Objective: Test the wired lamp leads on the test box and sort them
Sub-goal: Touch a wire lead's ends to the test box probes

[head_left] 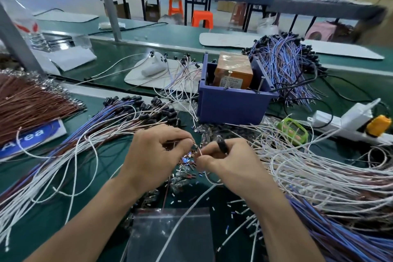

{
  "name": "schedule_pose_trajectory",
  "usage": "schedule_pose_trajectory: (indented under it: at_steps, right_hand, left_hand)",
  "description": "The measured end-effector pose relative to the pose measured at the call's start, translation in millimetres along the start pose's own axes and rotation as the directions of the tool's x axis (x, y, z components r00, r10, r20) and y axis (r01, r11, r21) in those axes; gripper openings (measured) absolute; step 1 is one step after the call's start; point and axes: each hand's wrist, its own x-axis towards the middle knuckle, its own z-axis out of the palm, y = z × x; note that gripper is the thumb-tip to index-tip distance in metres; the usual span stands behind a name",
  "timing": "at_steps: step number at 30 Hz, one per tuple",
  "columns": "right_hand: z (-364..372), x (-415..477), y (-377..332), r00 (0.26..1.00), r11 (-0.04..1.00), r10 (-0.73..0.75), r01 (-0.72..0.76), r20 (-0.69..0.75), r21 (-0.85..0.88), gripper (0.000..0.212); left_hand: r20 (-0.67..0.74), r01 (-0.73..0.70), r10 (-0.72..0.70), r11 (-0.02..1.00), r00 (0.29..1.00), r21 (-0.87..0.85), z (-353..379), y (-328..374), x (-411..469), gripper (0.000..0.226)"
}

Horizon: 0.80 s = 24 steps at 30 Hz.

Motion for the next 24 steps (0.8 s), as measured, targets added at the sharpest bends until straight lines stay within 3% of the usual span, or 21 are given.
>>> schedule_pose_trajectory:
  at_steps: [2,4,7,11,14,17,21,24]
  right_hand:
    - [-2,2,2,1.000,0.999,-0.007,0.007,-0.009,-0.036,0.008]
    - [-5,3,3,1.000,0.999,-0.028,0.027,-0.006,-0.043,0.015]
    - [-5,2,2,0.998,0.996,-0.059,0.062,-0.033,0.071,0.017]
    - [0,5,3,0.995,0.986,-0.076,0.085,-0.066,0.143,0.020]
    - [1,4,6,0.991,0.989,-0.106,0.115,-0.086,0.098,0.017]
    - [3,1,3,0.979,0.987,-0.154,0.159,-0.134,0.023,0.005]
    - [8,2,3,0.948,0.980,-0.167,0.190,-0.270,0.062,0.014]
    - [7,2,0,0.952,0.979,-0.154,0.183,-0.264,0.091,0.010]
  left_hand:
    - [0.008,0.084,-0.084,0.994,0.996,-0.071,0,0,0,0.008]
    - [0.031,0.175,-0.173,0.974,0.985,-0.142,1,-1,2,0.009]
    - [0.087,0.331,-0.320,0.909,0.943,-0.251,4,1,5,0.012]
    - [0.172,0.511,-0.484,0.777,0.858,-0.368,10,0,10,0.021]
    - [0.224,0.617,-0.579,0.689,0.784,-0.380,13,-3,13,0.027]
    - [0.159,0.638,-0.625,0.696,0.764,-0.329,15,-4,14,0.021]
    - [0.103,0.563,-0.560,0.775,0.822,-0.286,17,-4,11,0.021]
    - [0.092,0.472,-0.466,0.837,0.880,-0.277,13,-5,11,0.025]
